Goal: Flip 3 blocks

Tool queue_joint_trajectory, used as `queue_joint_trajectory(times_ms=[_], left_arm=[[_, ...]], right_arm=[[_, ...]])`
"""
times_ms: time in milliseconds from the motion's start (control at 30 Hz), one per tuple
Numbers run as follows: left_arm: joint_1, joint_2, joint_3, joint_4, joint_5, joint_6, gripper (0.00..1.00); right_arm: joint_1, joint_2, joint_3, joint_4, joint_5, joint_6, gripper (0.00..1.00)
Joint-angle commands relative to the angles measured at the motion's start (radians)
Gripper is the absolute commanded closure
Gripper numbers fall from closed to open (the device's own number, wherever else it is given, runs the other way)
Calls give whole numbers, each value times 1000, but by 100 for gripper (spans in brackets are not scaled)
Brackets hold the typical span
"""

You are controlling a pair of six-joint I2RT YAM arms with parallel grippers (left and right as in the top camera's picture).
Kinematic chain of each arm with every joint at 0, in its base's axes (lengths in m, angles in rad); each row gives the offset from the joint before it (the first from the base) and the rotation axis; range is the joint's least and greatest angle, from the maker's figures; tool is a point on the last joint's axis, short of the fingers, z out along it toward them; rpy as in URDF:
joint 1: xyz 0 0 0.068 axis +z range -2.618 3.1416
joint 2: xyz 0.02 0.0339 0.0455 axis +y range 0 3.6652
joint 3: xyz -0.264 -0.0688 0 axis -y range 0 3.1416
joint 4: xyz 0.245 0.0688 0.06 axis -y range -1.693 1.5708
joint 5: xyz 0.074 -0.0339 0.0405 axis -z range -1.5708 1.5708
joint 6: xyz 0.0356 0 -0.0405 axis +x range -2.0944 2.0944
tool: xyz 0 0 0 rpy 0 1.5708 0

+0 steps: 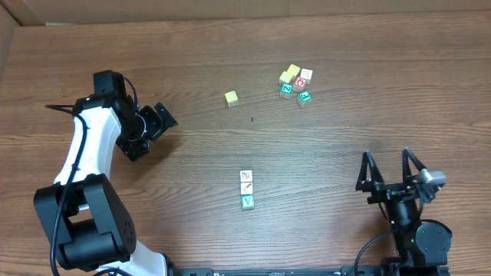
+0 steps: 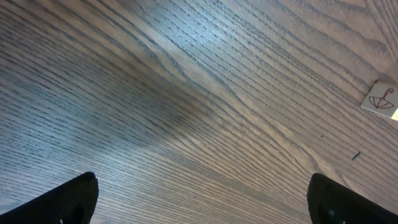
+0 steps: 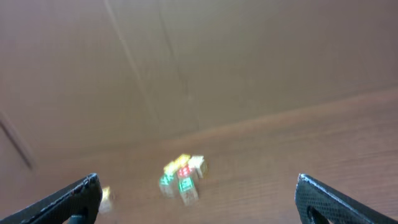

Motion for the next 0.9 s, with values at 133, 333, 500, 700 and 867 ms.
queue_joint_trajectory(times_ms=[133,333,500,700,867], left_arm=[[2,4,13,-1,-3,1,0],[2,4,13,-1,-3,1,0],[2,4,13,-1,-3,1,0],[2,4,13,-1,-3,1,0],[2,4,13,-1,-3,1,0]], right_arm=[[-4,-10,-11,-63,-146,-359,0],[-4,-10,-11,-63,-143,-354,0],[-4,-10,-11,-63,-143,-354,0],[-3,-10,-11,-63,-143,-354,0],[-3,-10,-11,-63,-143,-354,0]])
